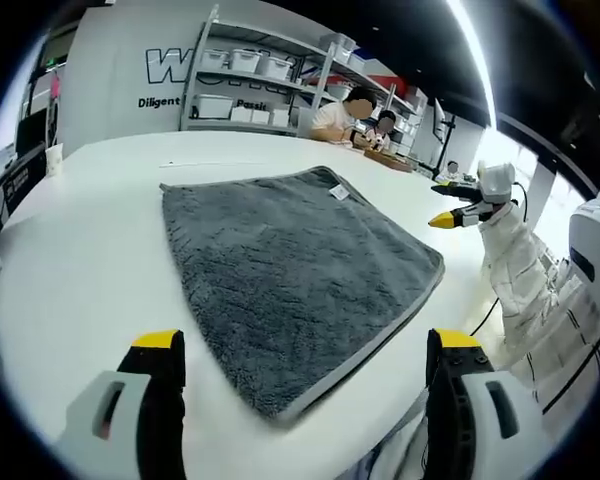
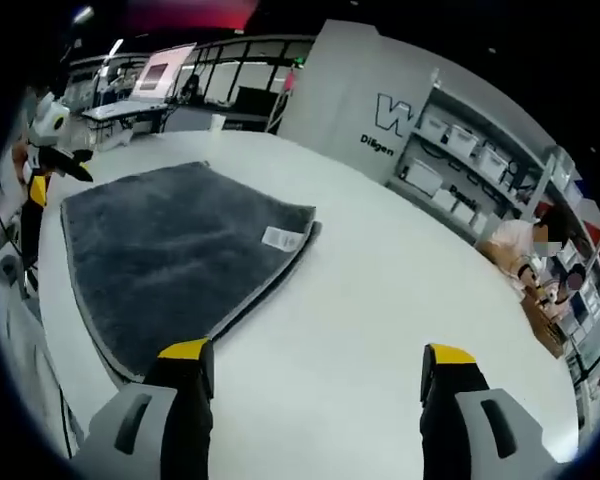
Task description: Open the folded towel by lifting each exposed corner and separating the folded layers until the towel lies flat within the target outline without major curled edges
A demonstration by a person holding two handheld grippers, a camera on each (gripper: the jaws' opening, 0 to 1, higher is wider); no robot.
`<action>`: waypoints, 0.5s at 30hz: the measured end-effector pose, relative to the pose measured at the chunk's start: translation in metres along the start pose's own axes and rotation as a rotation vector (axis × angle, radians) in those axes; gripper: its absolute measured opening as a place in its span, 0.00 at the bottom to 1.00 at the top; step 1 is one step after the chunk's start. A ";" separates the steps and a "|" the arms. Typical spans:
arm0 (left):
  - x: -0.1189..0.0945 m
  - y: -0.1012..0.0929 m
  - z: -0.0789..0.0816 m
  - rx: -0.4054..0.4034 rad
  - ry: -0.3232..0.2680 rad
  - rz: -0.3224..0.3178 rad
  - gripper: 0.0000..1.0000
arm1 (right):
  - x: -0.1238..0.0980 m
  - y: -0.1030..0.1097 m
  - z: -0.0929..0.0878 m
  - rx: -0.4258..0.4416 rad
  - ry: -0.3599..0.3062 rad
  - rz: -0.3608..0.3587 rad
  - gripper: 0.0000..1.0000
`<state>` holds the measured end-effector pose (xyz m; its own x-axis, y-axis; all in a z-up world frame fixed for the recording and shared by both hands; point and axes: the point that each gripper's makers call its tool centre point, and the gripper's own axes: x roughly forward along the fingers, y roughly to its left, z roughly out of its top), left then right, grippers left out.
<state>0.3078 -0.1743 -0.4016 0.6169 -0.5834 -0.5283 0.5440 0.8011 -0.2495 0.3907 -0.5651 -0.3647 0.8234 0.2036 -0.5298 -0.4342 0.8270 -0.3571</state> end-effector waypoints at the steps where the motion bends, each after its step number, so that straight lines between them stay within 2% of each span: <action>1: -0.001 0.000 0.001 -0.002 -0.003 0.004 0.99 | 0.003 -0.003 0.005 -0.010 -0.014 0.007 0.81; 3: -0.002 0.001 0.001 -0.002 -0.007 0.009 0.99 | 0.008 -0.006 0.012 -0.010 -0.029 0.017 0.78; 4: -0.003 0.001 0.001 -0.003 -0.009 0.013 0.99 | 0.017 -0.010 0.023 -0.016 -0.053 0.039 0.76; 10: -0.009 0.003 0.002 -0.002 -0.009 0.035 0.99 | 0.043 -0.024 0.045 -0.032 -0.072 0.063 0.68; 15: -0.015 0.006 0.003 0.002 -0.009 0.054 0.99 | 0.072 -0.030 0.064 0.036 -0.119 0.117 0.57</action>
<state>0.3036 -0.1612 -0.3929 0.6503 -0.5402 -0.5341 0.5105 0.8314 -0.2195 0.4864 -0.5419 -0.3431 0.8061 0.3584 -0.4708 -0.5181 0.8119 -0.2690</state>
